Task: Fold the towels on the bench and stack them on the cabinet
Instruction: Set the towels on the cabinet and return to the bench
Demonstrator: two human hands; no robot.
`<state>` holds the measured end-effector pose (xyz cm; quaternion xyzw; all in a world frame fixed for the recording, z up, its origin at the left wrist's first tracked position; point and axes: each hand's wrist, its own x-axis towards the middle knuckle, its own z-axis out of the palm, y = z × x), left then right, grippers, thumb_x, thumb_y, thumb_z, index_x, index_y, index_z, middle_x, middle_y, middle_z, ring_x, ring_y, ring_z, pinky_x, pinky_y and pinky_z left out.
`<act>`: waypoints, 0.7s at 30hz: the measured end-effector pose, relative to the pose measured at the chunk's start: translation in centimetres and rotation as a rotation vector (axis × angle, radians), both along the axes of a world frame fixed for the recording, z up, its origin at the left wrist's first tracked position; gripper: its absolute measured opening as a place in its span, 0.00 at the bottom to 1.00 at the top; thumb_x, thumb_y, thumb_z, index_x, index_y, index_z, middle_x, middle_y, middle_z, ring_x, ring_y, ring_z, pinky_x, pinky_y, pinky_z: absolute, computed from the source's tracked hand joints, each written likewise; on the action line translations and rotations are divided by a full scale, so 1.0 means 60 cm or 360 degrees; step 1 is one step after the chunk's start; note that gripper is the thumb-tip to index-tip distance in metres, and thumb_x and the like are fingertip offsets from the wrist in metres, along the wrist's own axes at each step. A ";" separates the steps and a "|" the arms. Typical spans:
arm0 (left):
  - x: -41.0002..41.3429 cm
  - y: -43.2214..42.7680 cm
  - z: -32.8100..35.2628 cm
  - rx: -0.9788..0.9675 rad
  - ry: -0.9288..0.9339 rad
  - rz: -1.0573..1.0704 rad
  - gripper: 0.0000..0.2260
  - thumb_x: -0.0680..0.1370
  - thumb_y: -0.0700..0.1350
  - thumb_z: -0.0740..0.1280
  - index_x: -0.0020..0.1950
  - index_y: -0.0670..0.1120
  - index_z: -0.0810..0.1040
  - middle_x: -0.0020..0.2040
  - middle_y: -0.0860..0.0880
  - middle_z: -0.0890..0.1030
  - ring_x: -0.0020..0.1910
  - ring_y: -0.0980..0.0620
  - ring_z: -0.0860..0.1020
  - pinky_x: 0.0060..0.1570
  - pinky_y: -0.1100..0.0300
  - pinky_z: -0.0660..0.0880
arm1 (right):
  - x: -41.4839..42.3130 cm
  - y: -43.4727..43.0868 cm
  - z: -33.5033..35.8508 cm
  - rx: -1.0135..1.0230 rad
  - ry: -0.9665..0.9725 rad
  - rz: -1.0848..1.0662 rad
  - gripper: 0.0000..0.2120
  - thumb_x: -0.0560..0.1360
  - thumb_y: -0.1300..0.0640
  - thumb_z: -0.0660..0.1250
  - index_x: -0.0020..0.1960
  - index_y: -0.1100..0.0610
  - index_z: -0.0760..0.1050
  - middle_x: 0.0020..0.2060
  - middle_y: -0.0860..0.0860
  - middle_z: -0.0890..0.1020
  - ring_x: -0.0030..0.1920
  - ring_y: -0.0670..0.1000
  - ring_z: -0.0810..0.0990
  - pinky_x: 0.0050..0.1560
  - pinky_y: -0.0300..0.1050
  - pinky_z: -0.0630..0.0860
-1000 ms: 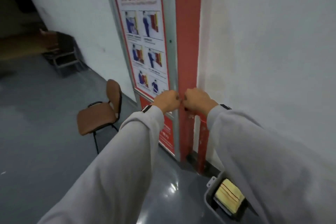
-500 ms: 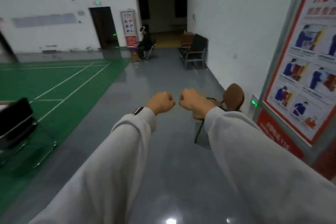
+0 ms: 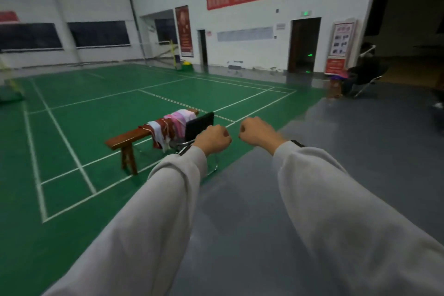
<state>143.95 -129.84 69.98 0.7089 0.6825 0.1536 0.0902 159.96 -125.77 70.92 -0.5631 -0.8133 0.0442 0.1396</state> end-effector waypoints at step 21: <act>-0.835 0.543 0.022 0.0077 -0.0150 0.0510 0.12 0.79 0.49 0.62 0.48 0.43 0.82 0.44 0.44 0.83 0.40 0.46 0.80 0.41 0.56 0.78 | -0.848 0.601 0.010 0.0077 -0.0140 0.0564 0.06 0.78 0.55 0.63 0.44 0.52 0.77 0.38 0.49 0.77 0.43 0.53 0.80 0.45 0.46 0.76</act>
